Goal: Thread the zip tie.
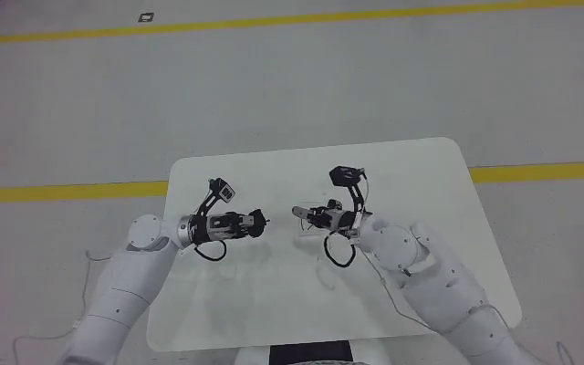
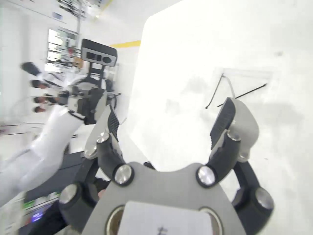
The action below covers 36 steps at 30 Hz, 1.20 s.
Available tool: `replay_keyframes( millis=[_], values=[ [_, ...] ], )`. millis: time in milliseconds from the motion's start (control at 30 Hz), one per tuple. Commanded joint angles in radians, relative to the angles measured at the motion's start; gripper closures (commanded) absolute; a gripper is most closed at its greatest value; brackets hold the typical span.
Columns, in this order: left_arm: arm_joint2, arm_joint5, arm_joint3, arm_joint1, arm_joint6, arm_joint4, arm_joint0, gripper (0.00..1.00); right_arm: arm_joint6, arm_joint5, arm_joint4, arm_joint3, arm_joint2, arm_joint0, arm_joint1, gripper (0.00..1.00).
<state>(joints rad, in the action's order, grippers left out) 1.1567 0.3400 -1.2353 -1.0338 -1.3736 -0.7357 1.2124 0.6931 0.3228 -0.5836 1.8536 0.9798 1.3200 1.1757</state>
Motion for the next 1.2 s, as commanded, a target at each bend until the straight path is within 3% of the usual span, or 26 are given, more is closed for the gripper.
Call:
replay_keyframes(
  millis=[0, 67, 467, 567, 767, 900, 1000, 1167],
  values=[
    [0.0, 0.0, 0.0, 0.0, 0.0, 0.0, 0.0, 1.0, 0.019, 0.017, -0.138, -0.021, -0.043, -0.036, 0.008, 0.0],
    [0.0, 0.0, 0.0, 0.0, 0.0, 0.0, 0.0, 1.0, 0.063, 0.017, -0.256, -0.057, -0.076, -0.066, 0.023, 0.0],
    [0.0, 0.0, 0.0, 0.0, 0.0, 0.0, 0.0, 1.0, 0.063, 0.017, -0.256, -0.057, -0.076, -0.066, 0.023, 0.0],
    [-0.006, -0.01, -0.02, 0.0, 0.039, 0.013, 0.01, 1.0, 0.063, 0.017, -0.256, -0.057, -0.076, -0.066, 0.023, 0.0],
    [0.061, 0.0, 0.0, 0.019, 0.005, -0.012, 0.044, 1.0, 0.063, 0.017, -0.256, -0.057, -0.076, -0.066, 0.023, 0.0],
    [0.115, 0.0, -0.019, 0.033, -0.016, -0.017, 0.081, 1.0, 0.063, 0.017, -0.256, -0.057, -0.076, -0.066, 0.023, 0.0],
    [0.117, 0.0, -0.07, 0.041, -0.016, -0.017, 0.102, 1.0, 0.063, 0.017, -0.256, -0.057, -0.076, -0.066, 0.023, 0.0],
    [0.116, 0.0, -0.075, 0.042, -0.016, -0.024, 0.104, 1.0, 0.063, 0.017, -0.256, -0.057, -0.076, -0.066, 0.023, 0.0]
  ],
)
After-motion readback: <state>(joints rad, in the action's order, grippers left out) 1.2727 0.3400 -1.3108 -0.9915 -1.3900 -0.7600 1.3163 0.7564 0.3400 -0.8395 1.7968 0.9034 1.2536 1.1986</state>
